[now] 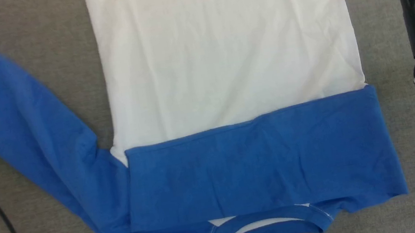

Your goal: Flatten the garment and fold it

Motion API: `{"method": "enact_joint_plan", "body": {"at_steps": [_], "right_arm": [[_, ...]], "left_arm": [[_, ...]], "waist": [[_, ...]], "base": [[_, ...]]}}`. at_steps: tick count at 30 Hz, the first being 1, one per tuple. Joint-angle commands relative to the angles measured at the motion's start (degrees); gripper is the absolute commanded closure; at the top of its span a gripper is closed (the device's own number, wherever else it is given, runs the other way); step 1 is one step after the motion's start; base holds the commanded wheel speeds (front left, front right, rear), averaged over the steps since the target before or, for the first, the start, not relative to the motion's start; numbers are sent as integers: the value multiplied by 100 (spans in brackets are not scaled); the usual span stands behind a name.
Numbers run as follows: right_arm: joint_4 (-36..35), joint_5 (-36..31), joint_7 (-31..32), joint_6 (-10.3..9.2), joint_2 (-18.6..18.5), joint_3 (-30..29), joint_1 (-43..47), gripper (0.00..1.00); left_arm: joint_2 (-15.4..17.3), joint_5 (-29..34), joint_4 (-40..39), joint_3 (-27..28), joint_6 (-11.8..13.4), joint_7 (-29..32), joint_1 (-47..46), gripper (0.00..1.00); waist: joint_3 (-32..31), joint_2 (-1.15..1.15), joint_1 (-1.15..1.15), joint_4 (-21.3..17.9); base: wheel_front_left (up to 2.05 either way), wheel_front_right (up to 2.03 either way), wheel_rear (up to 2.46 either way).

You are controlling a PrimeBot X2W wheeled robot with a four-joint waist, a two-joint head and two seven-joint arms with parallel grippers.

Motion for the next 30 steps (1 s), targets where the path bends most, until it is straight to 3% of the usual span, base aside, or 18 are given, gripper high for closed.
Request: {"method": "enact_joint_plan", "body": {"at_steps": [1, 8, 14, 18, 25, 30], "right_arm": [[14, -52, 41, -8, 44, -5, 91, 0], [17, -154, 178, -8, 155, -63, 302, 0], [47, -221, 239, -8, 276, -118, 502, 0], [67, -266, 257, -8, 357, -180, 634, 0], [45, -359, 341, -8, 476, -325, 858, 0], [-18, -419, 426, -8, 556, -357, 938, 0]], "left_arm": [[102, -52, 14, 113, 40, -93, 179, 100], [273, -186, 34, 572, 15, -231, 754, 100], [214, -364, -244, 481, -415, -436, 852, 100], [-34, -323, -556, 27, -693, -486, 913, 100], [-944, -364, -1086, -1207, -1237, -419, 1146, 100], [-1487, -375, -1273, -2320, -1435, -321, 1421, 100]], "waist": [[-497, 32, 0, 286], [-928, 32, 0, 359], [-1256, 32, 0, 390], [-1497, 32, 0, 420], [-1824, 32, 0, 490], [-1931, 32, 0, 492]], "base": [[0, 0, 0], [0, 0, 0], [0, 0, 0], [0, 0, 0], [0, 0, 0], [0, 0, 0]]}}
